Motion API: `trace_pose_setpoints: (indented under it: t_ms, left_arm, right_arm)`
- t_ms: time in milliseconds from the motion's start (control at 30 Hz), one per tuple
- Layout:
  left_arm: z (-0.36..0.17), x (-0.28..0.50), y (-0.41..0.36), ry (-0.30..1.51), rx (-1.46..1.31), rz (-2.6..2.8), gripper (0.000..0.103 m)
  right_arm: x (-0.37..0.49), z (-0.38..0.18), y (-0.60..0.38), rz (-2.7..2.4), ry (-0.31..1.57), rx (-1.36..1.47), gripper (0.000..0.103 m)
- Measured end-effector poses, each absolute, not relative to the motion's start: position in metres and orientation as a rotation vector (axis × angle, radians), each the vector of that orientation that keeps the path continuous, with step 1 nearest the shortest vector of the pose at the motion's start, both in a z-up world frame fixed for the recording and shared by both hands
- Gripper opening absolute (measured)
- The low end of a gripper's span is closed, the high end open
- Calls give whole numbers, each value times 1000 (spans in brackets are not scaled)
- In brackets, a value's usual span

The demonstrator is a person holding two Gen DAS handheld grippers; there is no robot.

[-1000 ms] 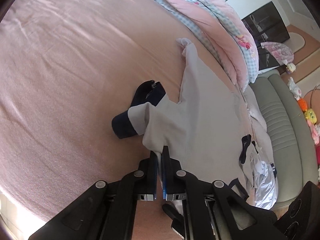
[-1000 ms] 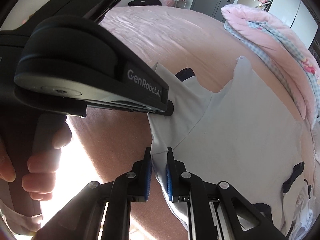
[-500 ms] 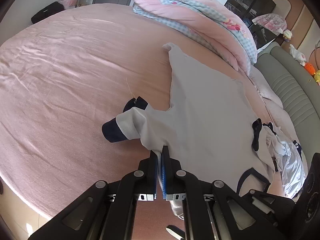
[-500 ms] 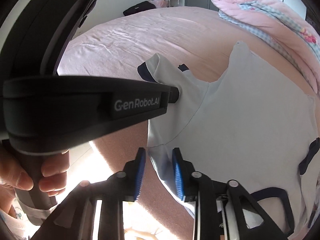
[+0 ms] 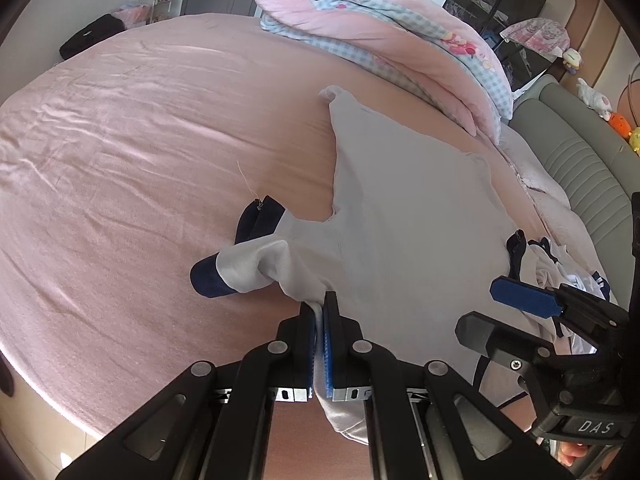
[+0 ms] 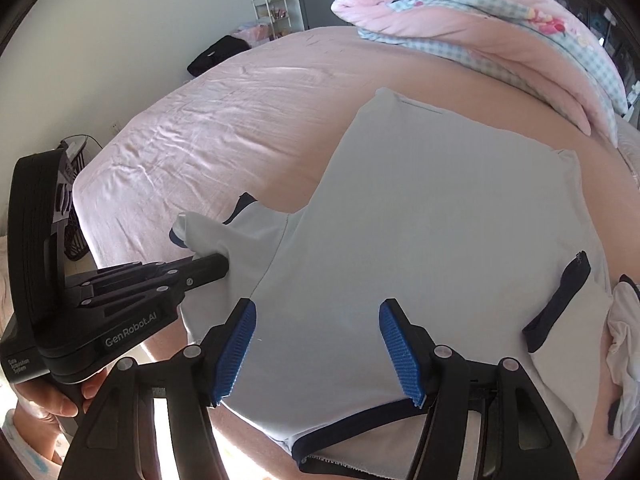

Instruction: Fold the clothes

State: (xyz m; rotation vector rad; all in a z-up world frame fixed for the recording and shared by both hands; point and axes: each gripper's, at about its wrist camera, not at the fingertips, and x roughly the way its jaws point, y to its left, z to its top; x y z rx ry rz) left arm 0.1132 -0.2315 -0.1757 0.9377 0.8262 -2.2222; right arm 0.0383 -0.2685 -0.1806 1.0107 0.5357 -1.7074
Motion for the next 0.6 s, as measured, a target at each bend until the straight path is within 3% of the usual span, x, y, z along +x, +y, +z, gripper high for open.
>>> trace_pose_setpoints:
  t_ms: [67,600]
  left_arm:
    - [-174,111,-230,800,937,-2220,3]
    - [-177,104,-193,582,815,-2205,3]
  right_arm:
    - [66,-186,-262,-1708,543,1017,64]
    - [50,-190,-252,-1502,342,1318,64]
